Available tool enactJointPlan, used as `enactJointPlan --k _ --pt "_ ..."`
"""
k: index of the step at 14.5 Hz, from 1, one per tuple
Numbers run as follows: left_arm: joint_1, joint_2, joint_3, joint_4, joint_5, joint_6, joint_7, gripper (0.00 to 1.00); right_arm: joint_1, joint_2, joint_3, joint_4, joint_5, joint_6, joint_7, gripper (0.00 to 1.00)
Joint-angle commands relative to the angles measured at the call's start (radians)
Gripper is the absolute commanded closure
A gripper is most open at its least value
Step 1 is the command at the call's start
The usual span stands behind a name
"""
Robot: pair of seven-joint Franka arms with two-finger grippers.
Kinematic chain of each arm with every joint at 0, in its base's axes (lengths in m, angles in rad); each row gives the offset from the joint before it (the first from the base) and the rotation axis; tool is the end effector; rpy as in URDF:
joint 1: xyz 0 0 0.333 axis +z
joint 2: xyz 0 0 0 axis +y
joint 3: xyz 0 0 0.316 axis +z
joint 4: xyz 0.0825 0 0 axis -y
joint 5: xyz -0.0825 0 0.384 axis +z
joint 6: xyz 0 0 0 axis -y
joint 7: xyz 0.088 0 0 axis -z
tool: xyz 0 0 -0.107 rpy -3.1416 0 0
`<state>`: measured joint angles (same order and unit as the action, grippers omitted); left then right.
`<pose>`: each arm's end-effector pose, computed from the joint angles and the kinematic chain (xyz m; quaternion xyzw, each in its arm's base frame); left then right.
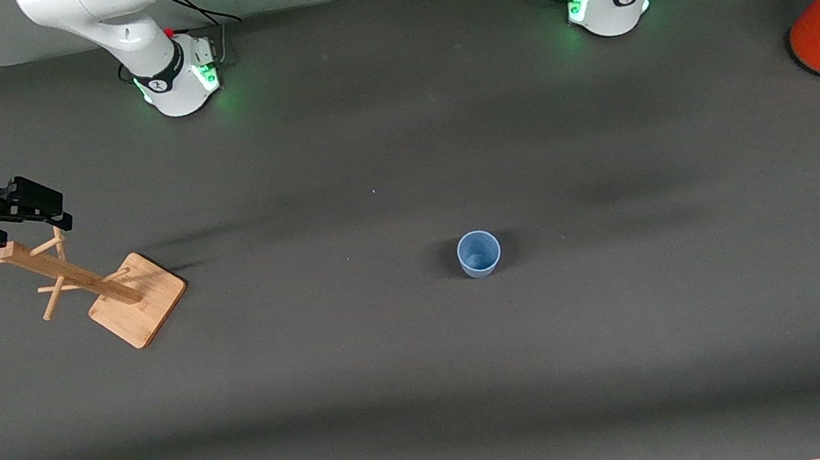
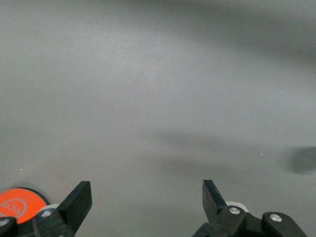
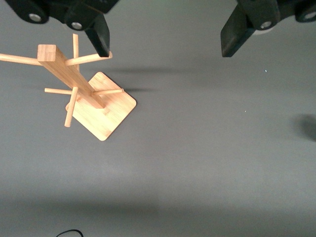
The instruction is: Rotate and upright cup with both arms
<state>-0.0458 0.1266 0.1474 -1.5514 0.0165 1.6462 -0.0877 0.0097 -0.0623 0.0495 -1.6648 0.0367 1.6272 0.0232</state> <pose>0.5939 0.0571 0.5681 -0.9954 -0.0933 0.0153 0.0174 0.5385 0.0365 0.6190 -0.9996 -0.0172 -0.0116 0.0173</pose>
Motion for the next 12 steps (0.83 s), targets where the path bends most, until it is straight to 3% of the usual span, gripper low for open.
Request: enactJointPlan --k 1,12 --pt "-0.014 -0.01 -0.003 0.01 -0.007 -0.048 0.002 0.0 -0.002 0.024 0.001 0.042 0.023 -0.018 -0.006 0.0" --pt "-0.026 -0.005 -0.003 0.019 0.002 -0.068 0.002 0.0 -0.007 0.061 -0.003 0.095 0.023 -0.018 -0.002 0.0"
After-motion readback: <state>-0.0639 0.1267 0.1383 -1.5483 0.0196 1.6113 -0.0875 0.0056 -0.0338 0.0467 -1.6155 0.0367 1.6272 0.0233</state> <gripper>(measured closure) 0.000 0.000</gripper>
